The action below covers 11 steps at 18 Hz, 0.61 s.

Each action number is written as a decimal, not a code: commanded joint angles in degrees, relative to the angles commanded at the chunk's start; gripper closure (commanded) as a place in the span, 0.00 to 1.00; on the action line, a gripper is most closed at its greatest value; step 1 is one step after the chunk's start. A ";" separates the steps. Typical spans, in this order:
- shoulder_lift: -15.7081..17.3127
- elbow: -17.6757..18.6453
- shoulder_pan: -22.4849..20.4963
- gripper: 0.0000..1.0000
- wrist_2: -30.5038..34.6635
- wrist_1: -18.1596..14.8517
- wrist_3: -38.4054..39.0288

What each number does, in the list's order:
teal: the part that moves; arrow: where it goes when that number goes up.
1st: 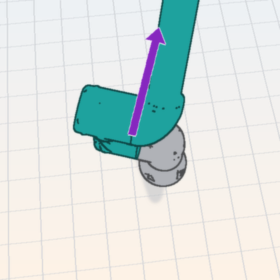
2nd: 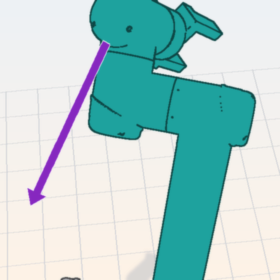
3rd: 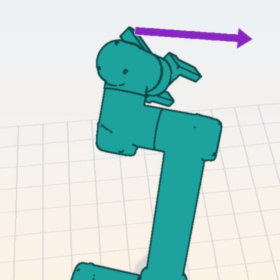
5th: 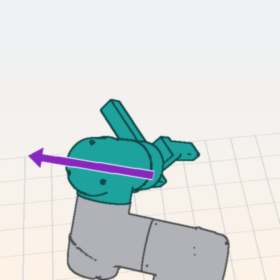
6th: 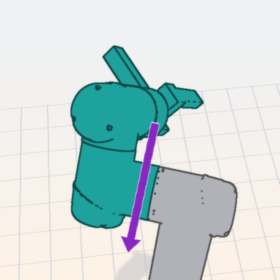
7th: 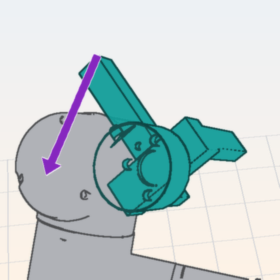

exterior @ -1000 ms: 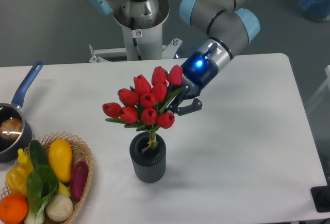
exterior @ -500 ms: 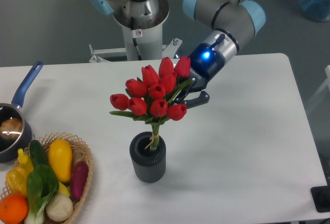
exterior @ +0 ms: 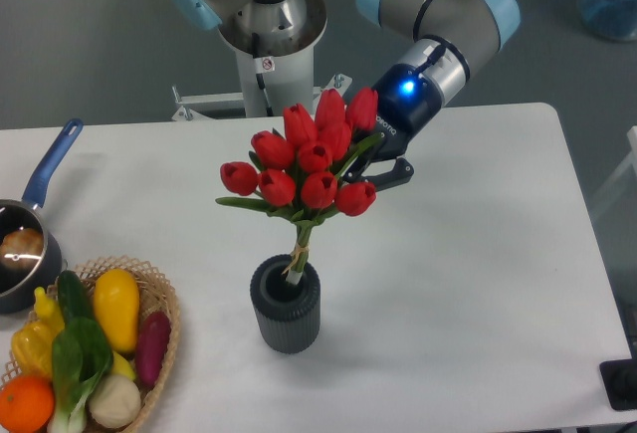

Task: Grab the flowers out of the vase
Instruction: 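Lift the gripped tulip bunch up out of the grey vase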

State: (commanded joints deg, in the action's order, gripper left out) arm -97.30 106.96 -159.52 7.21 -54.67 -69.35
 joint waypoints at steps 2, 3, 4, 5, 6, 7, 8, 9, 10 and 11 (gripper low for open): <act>0.70 0.09 0.09 0.68 -0.61 0.00 1.32; 0.79 0.09 0.09 0.68 -1.05 0.09 1.76; 0.88 0.00 0.09 0.68 -1.84 0.09 2.11; 0.97 -0.09 0.17 0.68 -2.37 0.09 2.64; 0.97 -0.17 0.18 0.68 -2.55 0.09 3.16; 0.97 -0.26 0.26 0.68 -2.55 0.09 3.26; 0.97 -0.35 0.26 0.68 -2.64 0.17 3.43; 1.06 -0.44 0.18 0.68 -2.90 0.18 3.87; 1.15 -0.53 0.18 0.68 -3.34 0.18 4.40; 1.23 -0.61 0.09 0.68 -3.60 0.26 4.66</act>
State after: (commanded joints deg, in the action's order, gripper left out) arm -96.07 106.35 -159.43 3.61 -54.41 -64.69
